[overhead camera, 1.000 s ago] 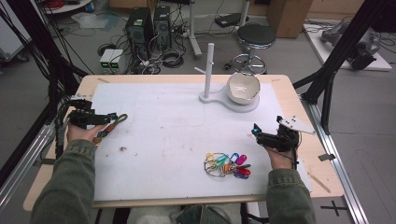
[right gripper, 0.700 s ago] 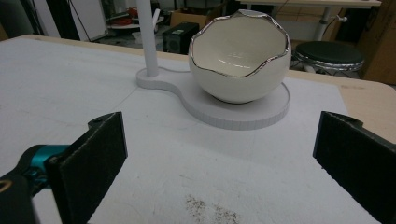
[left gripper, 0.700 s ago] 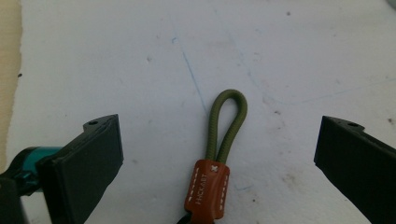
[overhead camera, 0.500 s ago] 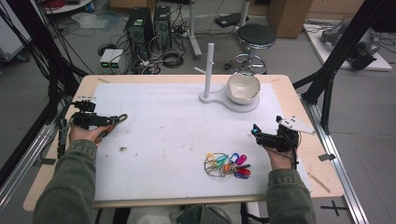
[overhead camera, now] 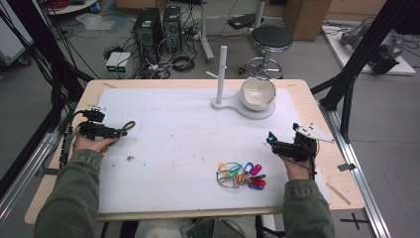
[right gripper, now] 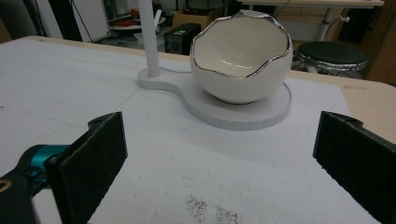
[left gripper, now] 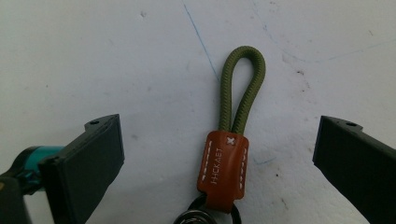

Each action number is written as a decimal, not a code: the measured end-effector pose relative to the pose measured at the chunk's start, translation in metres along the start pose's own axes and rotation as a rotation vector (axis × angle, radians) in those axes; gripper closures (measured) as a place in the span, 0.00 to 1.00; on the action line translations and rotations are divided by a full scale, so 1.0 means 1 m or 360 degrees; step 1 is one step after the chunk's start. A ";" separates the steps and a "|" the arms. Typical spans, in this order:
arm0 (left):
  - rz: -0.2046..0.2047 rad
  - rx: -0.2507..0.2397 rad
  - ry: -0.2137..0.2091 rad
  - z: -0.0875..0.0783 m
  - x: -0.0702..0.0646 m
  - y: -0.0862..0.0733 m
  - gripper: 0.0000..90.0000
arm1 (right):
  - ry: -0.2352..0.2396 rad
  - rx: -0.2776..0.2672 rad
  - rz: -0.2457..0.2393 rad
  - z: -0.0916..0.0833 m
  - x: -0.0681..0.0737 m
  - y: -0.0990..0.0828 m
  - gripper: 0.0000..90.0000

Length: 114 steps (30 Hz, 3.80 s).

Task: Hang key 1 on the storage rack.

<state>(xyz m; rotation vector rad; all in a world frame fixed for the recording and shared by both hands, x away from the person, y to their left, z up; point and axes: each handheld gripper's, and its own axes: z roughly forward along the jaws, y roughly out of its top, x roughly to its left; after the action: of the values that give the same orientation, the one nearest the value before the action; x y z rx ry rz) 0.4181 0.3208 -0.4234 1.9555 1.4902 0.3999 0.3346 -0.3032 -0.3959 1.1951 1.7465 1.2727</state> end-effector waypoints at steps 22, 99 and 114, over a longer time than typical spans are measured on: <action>0.0103 0.0103 0.0040 -0.001 -0.001 -0.004 0.39 | -0.0005 0.0002 0.0006 0.000 -0.001 0.000 0.02; -0.0036 -0.0262 -0.0131 -0.108 -0.040 0.096 0.81 | 0.0008 -0.0024 0.0034 0.000 -0.001 0.000 0.02; -0.0013 -0.0258 -0.0180 -0.100 -0.062 0.128 0.81 | 0.0003 -0.0032 0.0035 0.000 -0.002 0.000 0.02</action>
<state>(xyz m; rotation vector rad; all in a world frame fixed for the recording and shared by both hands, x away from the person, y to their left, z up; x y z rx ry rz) 0.4356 0.2729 -0.2571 1.8136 1.3512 0.3875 0.3349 -0.3047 -0.3953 1.2046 1.7225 1.3018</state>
